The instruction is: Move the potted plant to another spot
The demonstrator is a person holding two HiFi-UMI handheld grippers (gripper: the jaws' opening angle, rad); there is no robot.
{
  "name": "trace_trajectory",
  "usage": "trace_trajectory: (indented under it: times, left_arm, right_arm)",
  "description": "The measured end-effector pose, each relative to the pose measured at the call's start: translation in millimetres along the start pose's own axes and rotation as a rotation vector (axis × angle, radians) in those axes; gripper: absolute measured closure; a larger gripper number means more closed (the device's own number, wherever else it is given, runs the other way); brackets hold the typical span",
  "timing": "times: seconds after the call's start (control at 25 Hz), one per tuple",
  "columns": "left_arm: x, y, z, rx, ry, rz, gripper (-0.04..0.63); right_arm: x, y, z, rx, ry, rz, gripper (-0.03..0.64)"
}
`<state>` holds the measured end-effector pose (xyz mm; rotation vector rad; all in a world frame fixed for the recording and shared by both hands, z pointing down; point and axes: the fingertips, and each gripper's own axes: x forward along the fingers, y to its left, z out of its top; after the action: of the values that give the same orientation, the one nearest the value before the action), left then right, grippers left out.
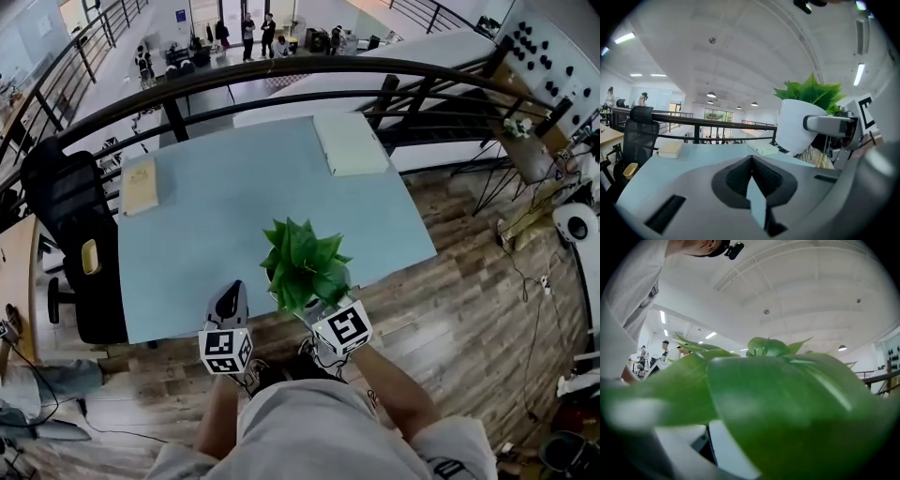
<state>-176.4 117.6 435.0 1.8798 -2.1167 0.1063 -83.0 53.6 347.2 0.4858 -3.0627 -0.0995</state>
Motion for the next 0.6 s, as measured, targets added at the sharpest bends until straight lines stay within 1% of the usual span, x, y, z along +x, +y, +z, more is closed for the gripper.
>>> trace_trajectory:
  times: [0.12,0.28,0.4,0.52,0.6]
  left_arm:
    - [24.8,-24.4,4.7,0.021,-0.003,-0.023,0.584]
    - [53.7,-57.2,3.7,0.044,0.023,-0.056,0.584]
    - [75.4,-80.4,11.1,0.072,0.034,-0.101,0.584]
    - [89.1,-98.1,16.5,0.094,0.047,-0.151,0.584]
    - [102.0,-107.5,19.8,0.106,0.050,-0.186,0.584]
  right_arm:
    - [-15.1,-30.8,-2.7,-0.009,0.003,-0.030,0.118]
    - [-36.3,-67.1,-5.7,-0.015,0.000,-0.061,0.118]
    - [-52.0,-96.8,-11.0,-0.003,0.016,-0.124,0.118]
    - [-65.5,-112.7,-15.4,0.025,0.026,-0.169,0.118]
    - [-72.6,-123.6,-17.1,0.023,0.025,-0.205,0.118]
